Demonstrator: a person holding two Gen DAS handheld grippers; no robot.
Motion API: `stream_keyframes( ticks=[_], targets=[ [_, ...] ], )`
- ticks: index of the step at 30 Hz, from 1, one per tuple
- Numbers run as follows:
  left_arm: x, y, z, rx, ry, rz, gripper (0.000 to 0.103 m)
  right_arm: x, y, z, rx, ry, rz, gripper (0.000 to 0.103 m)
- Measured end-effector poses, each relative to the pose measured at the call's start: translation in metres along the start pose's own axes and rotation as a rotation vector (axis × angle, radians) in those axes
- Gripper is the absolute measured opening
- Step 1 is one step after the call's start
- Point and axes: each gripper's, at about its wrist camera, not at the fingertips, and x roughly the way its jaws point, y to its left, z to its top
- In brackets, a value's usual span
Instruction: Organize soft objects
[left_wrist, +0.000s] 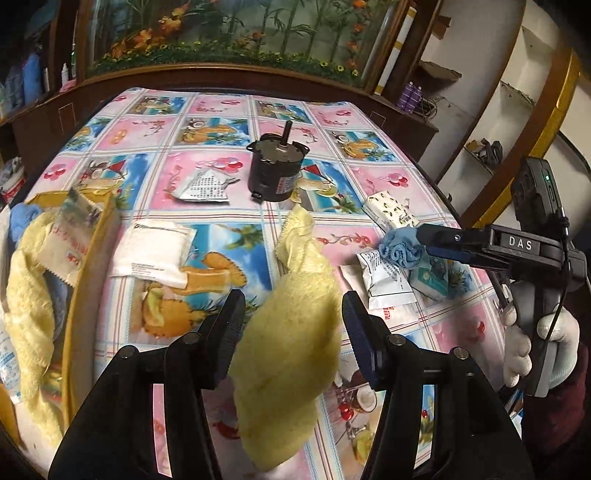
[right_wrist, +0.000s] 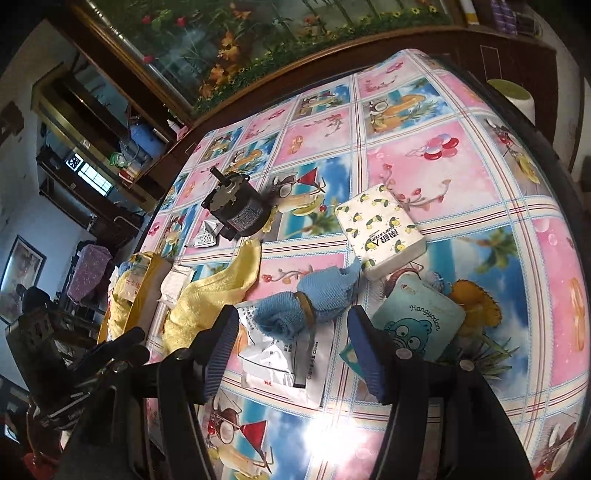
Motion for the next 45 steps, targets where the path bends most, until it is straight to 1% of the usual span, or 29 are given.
stream_keyframes(
  ticks=[2, 3, 4, 6, 9, 11, 12, 13, 14, 16, 17, 18, 22, 25, 28, 31, 33, 38, 41, 45],
  targets=[
    [0.015, -0.008, 0.006, 0.031, 0.008, 0.025, 0.059, 0.01, -0.004, 0.005, 0.055, 0.003, 0.001, 0.061],
    [0.023, -0.011, 0.009, 0.049, 0.011, 0.039, 0.062, 0.012, -0.005, 0.006, 0.069, 0.001, -0.004, 0.061],
    [0.03, -0.012, 0.011, 0.062, 0.016, 0.061, 0.067, 0.016, -0.006, 0.008, 0.08, 0.001, -0.016, 0.061],
    [0.049, -0.014, 0.012, 0.076, 0.047, 0.101, 0.068, 0.023, -0.004, 0.009, 0.084, 0.005, -0.054, 0.061],
    [0.076, -0.013, 0.006, 0.09, 0.142, 0.128, 0.068, 0.032, 0.003, 0.009, 0.037, 0.025, -0.111, 0.061],
    [0.078, -0.018, 0.002, 0.134, 0.114, 0.163, 0.068, 0.036, 0.005, 0.008, 0.018, 0.028, -0.13, 0.061],
    [0.079, -0.018, 0.0, 0.131, 0.124, 0.154, 0.068, 0.035, 0.005, 0.008, 0.01, 0.024, -0.132, 0.057],
    [0.077, -0.015, 0.0, 0.117, 0.115, 0.143, 0.062, 0.035, 0.005, 0.008, 0.0, 0.02, -0.134, 0.052],
    [0.075, -0.012, 0.001, 0.1, 0.11, 0.114, 0.048, 0.035, 0.005, 0.007, -0.007, 0.016, -0.136, 0.043],
    [0.069, -0.005, 0.002, 0.066, 0.108, 0.073, 0.046, 0.033, 0.005, 0.005, -0.018, 0.008, -0.132, 0.033],
    [0.065, -0.003, 0.003, 0.061, 0.098, 0.068, 0.045, 0.032, 0.006, 0.004, -0.025, 0.006, -0.127, 0.027],
    [0.062, -0.003, 0.004, 0.057, 0.088, 0.067, 0.045, 0.03, 0.007, 0.003, -0.029, -0.003, -0.122, 0.024],
    [0.039, 0.004, 0.007, 0.007, 0.044, 0.028, 0.045, 0.015, 0.012, 0.001, -0.031, -0.057, -0.082, 0.023],
    [0.011, 0.01, 0.007, -0.029, -0.004, 0.004, 0.045, -0.002, 0.021, 0.001, -0.046, -0.101, -0.055, 0.023],
    [-0.026, 0.023, 0.007, -0.078, -0.066, -0.015, 0.045, -0.014, 0.037, 0.0, -0.079, -0.124, -0.016, 0.023],
    [-0.065, 0.042, 0.003, -0.131, -0.132, -0.007, 0.045, -0.02, 0.06, -0.004, -0.123, -0.128, 0.025, 0.023],
    [-0.091, 0.059, 0.0, -0.164, -0.17, 0.021, 0.045, -0.02, 0.077, -0.007, -0.153, -0.12, 0.061, 0.023],
    [-0.15, 0.107, -0.016, -0.218, -0.249, 0.186, 0.046, -0.006, 0.136, -0.01, -0.235, -0.083, 0.168, 0.023],
    [-0.167, 0.142, -0.028, -0.282, -0.272, 0.266, 0.046, 0.011, 0.174, -0.017, -0.279, -0.046, 0.228, 0.023],
    [-0.164, 0.184, -0.044, -0.391, -0.279, 0.315, 0.046, 0.046, 0.224, -0.034, -0.336, 0.033, 0.283, 0.023]
  ],
)
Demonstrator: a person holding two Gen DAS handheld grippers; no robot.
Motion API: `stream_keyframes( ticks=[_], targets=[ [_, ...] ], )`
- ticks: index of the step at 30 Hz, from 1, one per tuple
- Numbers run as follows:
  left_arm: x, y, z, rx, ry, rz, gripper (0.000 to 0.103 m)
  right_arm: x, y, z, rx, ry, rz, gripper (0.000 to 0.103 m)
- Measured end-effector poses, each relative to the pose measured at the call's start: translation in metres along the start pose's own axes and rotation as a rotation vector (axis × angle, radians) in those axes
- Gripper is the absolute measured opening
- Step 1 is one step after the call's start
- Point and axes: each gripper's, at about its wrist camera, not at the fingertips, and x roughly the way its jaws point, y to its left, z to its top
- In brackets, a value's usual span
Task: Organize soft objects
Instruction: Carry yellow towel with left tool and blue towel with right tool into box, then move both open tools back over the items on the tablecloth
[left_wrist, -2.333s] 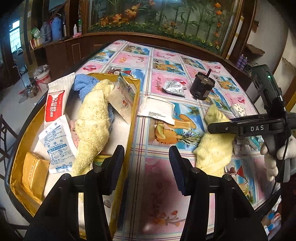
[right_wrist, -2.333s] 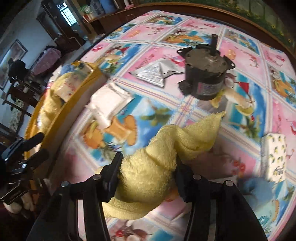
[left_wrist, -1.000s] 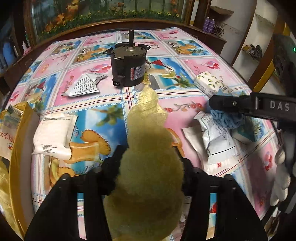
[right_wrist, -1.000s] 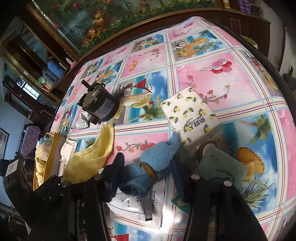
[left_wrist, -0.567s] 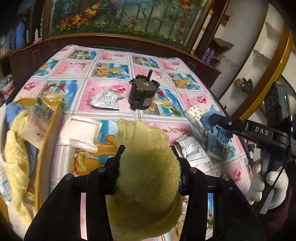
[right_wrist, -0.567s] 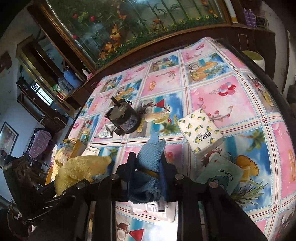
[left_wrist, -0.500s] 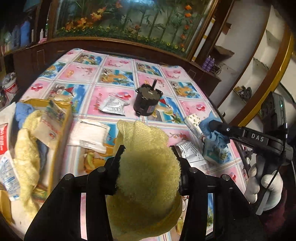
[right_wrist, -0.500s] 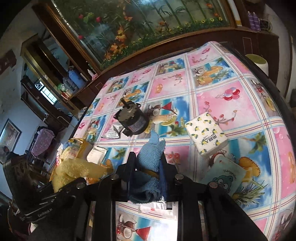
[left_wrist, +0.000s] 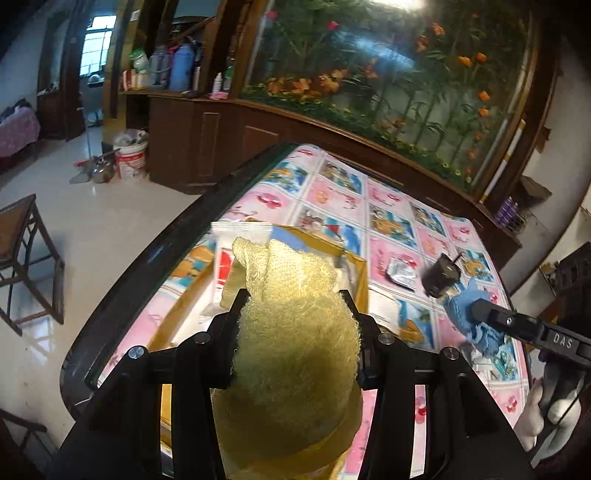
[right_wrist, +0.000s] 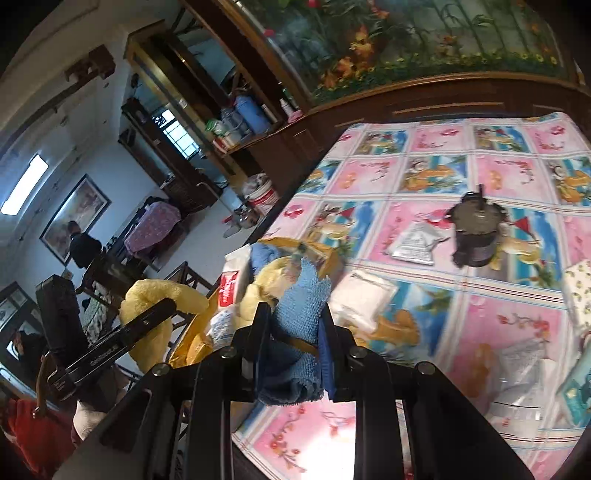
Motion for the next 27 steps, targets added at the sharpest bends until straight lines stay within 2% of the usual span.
stream_keyframes(
  ticks=[3, 5, 8, 14, 20, 23, 24, 27],
  targets=[
    [0.02, 0.018, -0.007, -0.038, 0.03, 0.029, 0.048, 0.038, 0.024, -0.008, -0.028, 0.068, 0.017, 0.023],
    [0.042, 0.021, -0.016, -0.028, 0.111, 0.055, 0.049, 0.06, 0.035, -0.013, -0.04, 0.111, 0.012, 0.023],
    [0.053, 0.026, -0.026, -0.058, 0.162, -0.001, 0.049, 0.091, 0.046, -0.019, -0.061, 0.165, -0.02, 0.023],
    [0.026, 0.028, -0.021, -0.052, 0.04, 0.015, 0.053, 0.12, 0.055, -0.034, -0.064, 0.242, -0.054, 0.026],
    [0.003, 0.036, -0.016, -0.078, -0.059, 0.05, 0.053, 0.125, 0.053, -0.045, -0.086, 0.282, -0.069, 0.027],
    [-0.007, 0.031, -0.015, -0.056, -0.107, 0.1, 0.053, 0.126, 0.069, -0.052, -0.185, 0.309, -0.088, 0.034],
    [-0.01, 0.029, -0.016, -0.042, -0.117, 0.117, 0.053, 0.127, 0.075, -0.055, -0.231, 0.322, -0.091, 0.042],
    [-0.015, 0.019, -0.019, 0.008, -0.143, 0.17, 0.056, 0.126, 0.089, -0.063, -0.331, 0.329, -0.101, 0.052]
  ],
)
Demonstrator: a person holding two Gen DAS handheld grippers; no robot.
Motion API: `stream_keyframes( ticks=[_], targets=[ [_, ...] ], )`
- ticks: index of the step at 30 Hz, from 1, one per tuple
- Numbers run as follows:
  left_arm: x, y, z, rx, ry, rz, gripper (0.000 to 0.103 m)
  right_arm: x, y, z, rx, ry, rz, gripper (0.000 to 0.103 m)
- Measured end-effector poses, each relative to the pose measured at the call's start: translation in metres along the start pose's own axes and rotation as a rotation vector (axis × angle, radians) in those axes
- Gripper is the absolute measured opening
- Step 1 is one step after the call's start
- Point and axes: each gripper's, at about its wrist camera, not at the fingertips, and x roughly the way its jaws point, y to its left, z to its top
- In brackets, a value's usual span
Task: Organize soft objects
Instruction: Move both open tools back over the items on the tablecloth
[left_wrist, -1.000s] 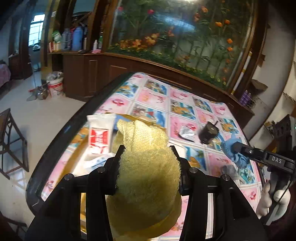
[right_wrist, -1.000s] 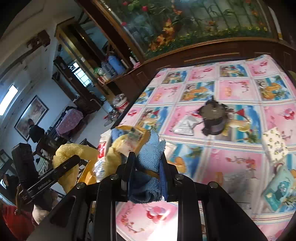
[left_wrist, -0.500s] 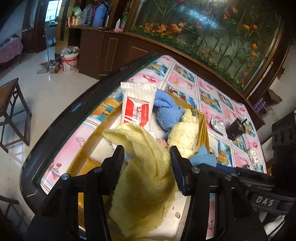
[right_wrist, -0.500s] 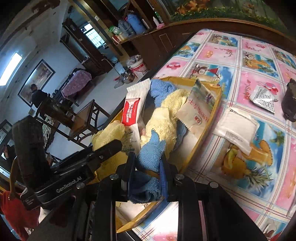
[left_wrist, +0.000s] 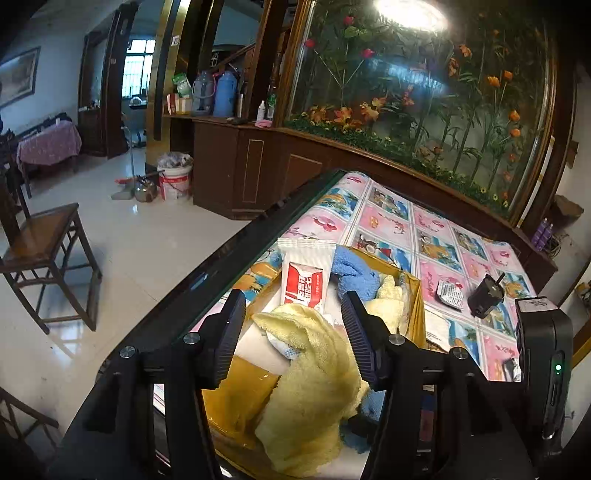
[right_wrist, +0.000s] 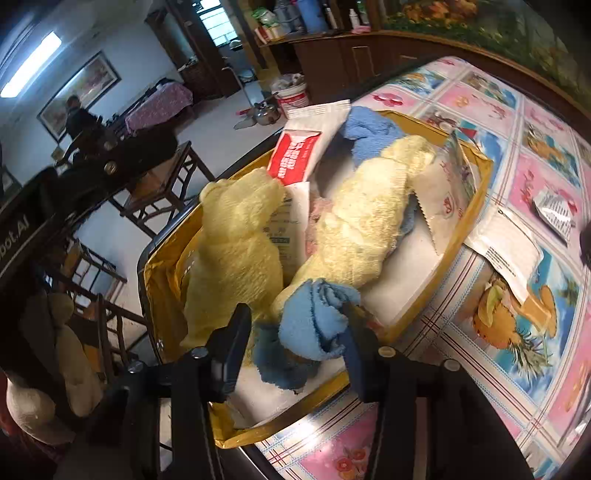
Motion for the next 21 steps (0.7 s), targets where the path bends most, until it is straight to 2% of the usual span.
stream_keyframes(
  ticks=[3, 7, 14, 21],
  targets=[
    [-0.002, -0.011, -0.003, 0.058, -0.016, 0.05, 0.057, -0.005, 0.002, -0.004, -0.014, -0.023, 0.023, 0.053],
    [-0.004, -0.025, -0.007, 0.123, -0.024, 0.115, 0.057, -0.025, -0.012, -0.011, 0.032, -0.096, 0.073, 0.053],
    [-0.006, -0.049, -0.016, 0.219, -0.015, 0.147, 0.057, -0.052, -0.05, -0.026, 0.144, -0.181, 0.054, 0.053],
    [-0.006, -0.073, -0.022, 0.282, 0.006, 0.148, 0.057, -0.066, -0.101, -0.051, 0.302, -0.217, 0.055, 0.056]
  ],
)
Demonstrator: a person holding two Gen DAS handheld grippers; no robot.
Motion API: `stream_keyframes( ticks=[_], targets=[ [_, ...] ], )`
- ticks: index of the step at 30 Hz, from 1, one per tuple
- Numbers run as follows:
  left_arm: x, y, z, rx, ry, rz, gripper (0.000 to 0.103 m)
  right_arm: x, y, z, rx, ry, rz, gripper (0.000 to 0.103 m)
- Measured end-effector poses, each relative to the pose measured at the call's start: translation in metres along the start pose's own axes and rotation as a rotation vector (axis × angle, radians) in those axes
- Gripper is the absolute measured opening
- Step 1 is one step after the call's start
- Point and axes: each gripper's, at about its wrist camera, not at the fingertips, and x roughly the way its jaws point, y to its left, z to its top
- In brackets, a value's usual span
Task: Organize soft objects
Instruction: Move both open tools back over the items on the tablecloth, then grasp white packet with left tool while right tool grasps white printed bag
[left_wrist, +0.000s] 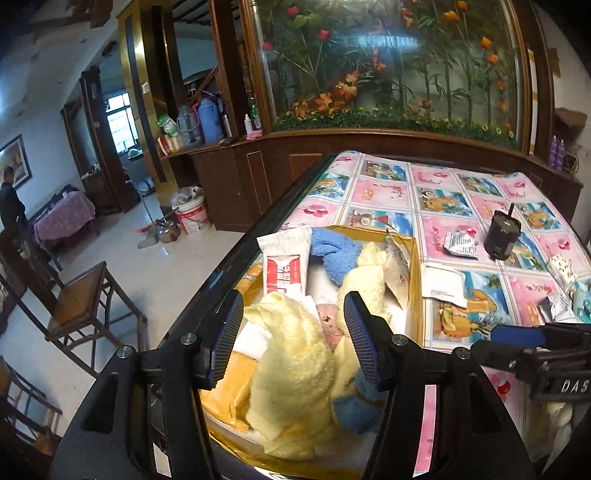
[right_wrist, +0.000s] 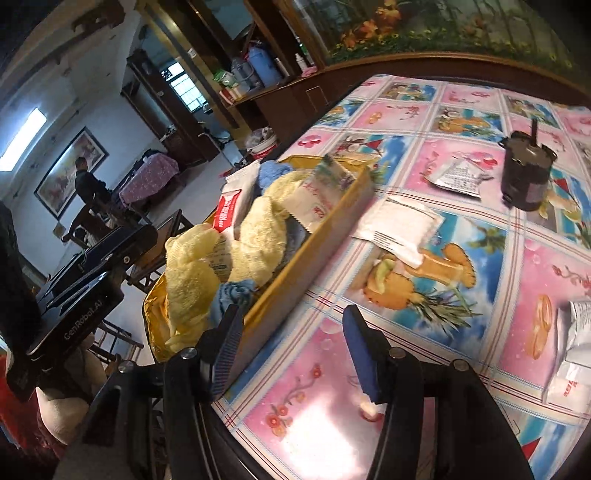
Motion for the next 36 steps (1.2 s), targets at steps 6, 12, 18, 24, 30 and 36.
stream_keyframes(
  ticks=[6, 12, 18, 24, 30, 36],
  targets=[
    [-0.002, -0.019, 0.001, 0.043, 0.012, -0.009, 0.057, -0.016, -0.027, -0.011, 0.069, -0.014, -0.008, 0.056],
    [-0.006, -0.037, 0.006, 0.079, 0.034, -0.094, 0.057, -0.046, -0.058, -0.021, 0.1, -0.055, -0.035, 0.056],
    [-0.001, -0.057, 0.017, 0.072, 0.109, -0.349, 0.057, -0.109, -0.135, -0.033, 0.238, -0.154, -0.182, 0.056],
    [0.024, -0.101, 0.022, 0.064, 0.231, -0.519, 0.057, -0.171, -0.2, -0.052, 0.398, -0.279, -0.305, 0.056],
    [0.07, -0.145, 0.035, 0.076, 0.314, -0.582, 0.057, -0.178, -0.219, -0.061, 0.462, -0.305, -0.308, 0.057],
    [0.135, -0.181, 0.054, 0.125, 0.403, -0.509, 0.057, -0.153, -0.204, -0.055, 0.406, -0.301, -0.226, 0.057]
  ],
)
